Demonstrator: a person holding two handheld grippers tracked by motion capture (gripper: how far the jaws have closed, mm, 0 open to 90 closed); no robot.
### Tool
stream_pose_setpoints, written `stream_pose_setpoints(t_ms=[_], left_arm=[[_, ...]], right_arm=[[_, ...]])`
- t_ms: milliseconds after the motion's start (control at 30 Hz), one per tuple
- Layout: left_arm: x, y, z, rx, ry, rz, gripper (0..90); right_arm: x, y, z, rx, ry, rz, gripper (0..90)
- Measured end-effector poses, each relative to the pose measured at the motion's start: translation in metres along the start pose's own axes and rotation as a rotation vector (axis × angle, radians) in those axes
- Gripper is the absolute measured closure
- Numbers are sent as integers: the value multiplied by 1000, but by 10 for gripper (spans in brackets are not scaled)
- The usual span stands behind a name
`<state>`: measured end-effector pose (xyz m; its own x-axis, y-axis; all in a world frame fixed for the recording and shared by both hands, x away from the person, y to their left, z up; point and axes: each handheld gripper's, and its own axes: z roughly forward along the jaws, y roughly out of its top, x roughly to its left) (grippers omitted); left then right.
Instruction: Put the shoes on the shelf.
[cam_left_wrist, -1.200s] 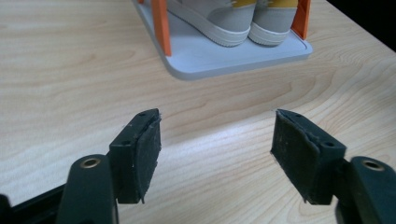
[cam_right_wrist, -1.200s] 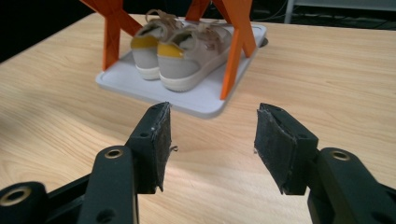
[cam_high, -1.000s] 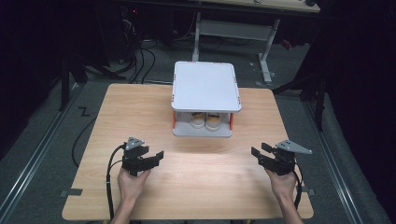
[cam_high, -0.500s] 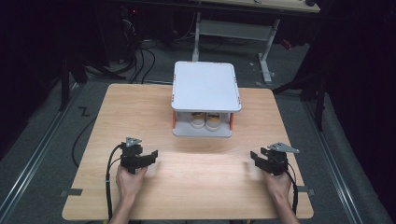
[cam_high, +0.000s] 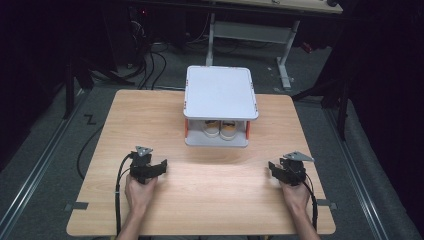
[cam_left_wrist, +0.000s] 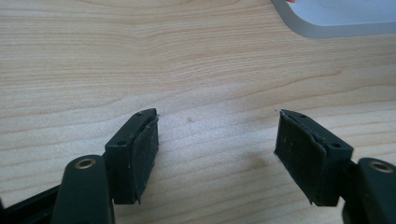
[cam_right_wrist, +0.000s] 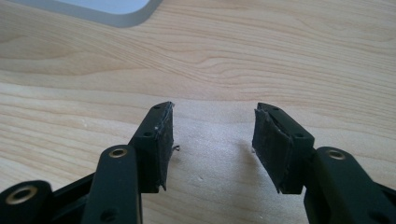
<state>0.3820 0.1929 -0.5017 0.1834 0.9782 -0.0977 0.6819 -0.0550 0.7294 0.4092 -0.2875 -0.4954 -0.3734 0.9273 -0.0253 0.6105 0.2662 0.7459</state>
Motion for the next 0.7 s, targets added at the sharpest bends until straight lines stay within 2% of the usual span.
stream_pose_setpoints(t_ms=[133,233,700], left_arm=[[-6,-3,4,-12,51,98,286],[-6,-3,4,-10,45,95,275],[-6,-4,3,-5,44,92,248]], right_arm=[[-1,-2,5,16,-16,-16,464],[-4,-2,6,12,-1,9,448],[-4,-3,6,12,2,7,434]])
